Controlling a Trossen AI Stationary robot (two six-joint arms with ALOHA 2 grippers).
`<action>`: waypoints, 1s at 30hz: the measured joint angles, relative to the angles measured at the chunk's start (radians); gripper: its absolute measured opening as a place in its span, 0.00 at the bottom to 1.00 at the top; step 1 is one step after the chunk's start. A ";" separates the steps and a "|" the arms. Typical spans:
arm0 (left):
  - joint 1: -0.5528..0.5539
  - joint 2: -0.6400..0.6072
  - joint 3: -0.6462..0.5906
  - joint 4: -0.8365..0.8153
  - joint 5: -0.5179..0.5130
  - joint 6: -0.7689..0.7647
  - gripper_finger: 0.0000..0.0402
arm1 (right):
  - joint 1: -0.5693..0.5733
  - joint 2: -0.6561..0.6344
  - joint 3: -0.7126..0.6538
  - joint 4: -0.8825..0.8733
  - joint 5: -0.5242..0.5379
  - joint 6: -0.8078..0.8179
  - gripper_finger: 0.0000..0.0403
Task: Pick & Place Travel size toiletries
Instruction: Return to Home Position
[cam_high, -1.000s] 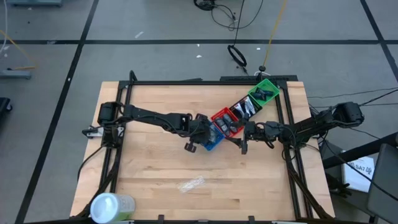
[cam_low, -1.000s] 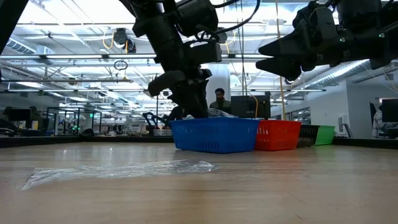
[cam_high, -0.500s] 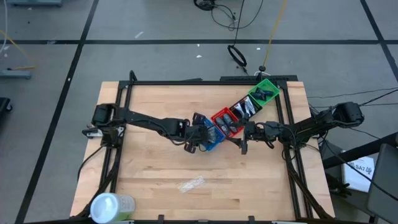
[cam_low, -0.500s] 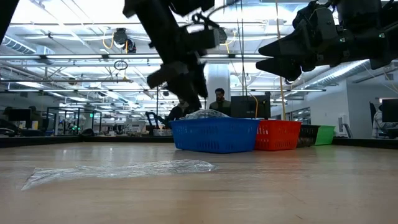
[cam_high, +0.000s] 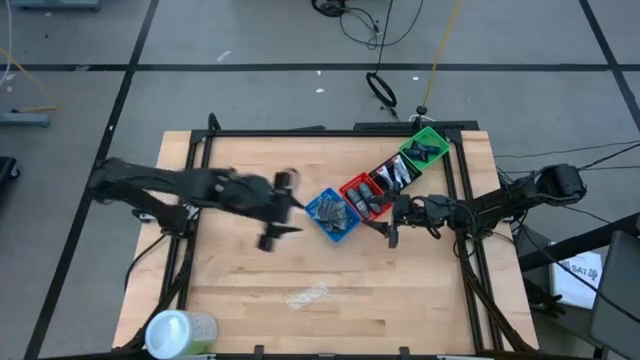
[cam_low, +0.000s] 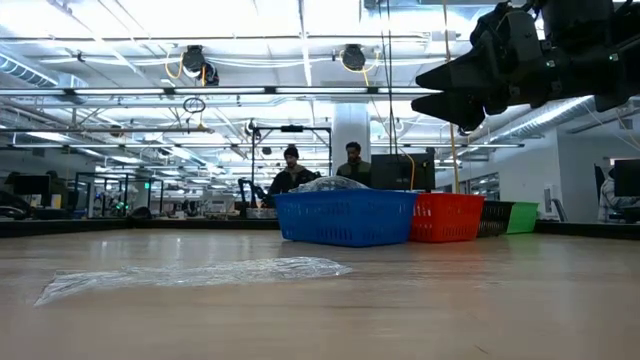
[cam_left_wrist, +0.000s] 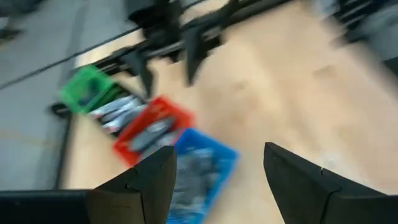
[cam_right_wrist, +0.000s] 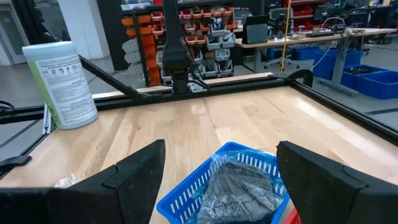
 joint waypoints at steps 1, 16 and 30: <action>0.007 -0.043 0.000 -0.031 0.064 -0.018 0.59 | 0.000 -0.006 0.000 -0.004 0.000 0.000 0.73; -0.015 -0.693 -0.537 0.141 0.229 -0.171 0.59 | 0.001 -0.527 0.000 -0.493 0.000 0.085 0.73; -0.029 -1.076 -0.933 0.334 0.209 -0.267 0.59 | 0.002 -0.879 -0.006 -0.812 -0.205 0.069 0.73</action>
